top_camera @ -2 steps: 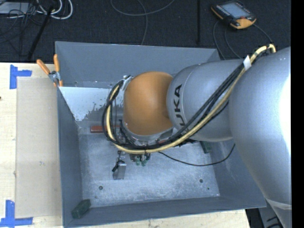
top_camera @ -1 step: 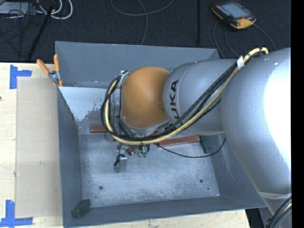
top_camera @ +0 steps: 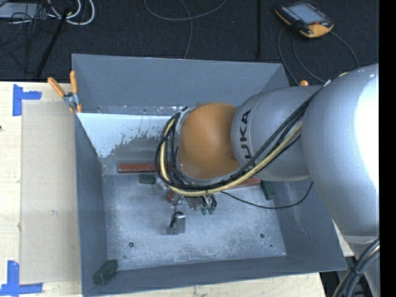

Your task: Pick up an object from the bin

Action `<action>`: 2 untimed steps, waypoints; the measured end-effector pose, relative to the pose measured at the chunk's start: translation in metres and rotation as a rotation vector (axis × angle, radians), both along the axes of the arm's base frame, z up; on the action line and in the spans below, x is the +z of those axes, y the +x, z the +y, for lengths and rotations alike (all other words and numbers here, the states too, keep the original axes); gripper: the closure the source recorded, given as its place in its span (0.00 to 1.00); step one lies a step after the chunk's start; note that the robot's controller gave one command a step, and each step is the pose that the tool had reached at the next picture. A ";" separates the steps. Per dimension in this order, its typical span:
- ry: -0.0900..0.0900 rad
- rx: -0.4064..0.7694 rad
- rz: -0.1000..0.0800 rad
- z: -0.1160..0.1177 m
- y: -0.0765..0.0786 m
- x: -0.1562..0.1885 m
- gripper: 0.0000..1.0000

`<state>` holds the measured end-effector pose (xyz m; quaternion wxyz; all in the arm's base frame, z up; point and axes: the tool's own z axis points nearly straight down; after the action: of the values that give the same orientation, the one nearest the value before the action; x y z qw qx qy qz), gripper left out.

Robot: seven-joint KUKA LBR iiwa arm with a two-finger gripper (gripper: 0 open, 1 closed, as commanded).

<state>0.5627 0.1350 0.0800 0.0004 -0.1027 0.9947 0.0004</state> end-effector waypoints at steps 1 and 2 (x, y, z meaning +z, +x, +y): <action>-0.002 -0.011 0.001 -0.012 0.022 -0.003 0.00; 0.000 0.018 0.000 -0.019 0.043 0.006 0.00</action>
Offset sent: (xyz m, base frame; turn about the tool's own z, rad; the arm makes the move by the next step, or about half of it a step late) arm 0.0486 -0.0235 0.0087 -0.0255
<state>0.6053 0.1163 0.0855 0.0002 -0.1116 0.9938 0.0004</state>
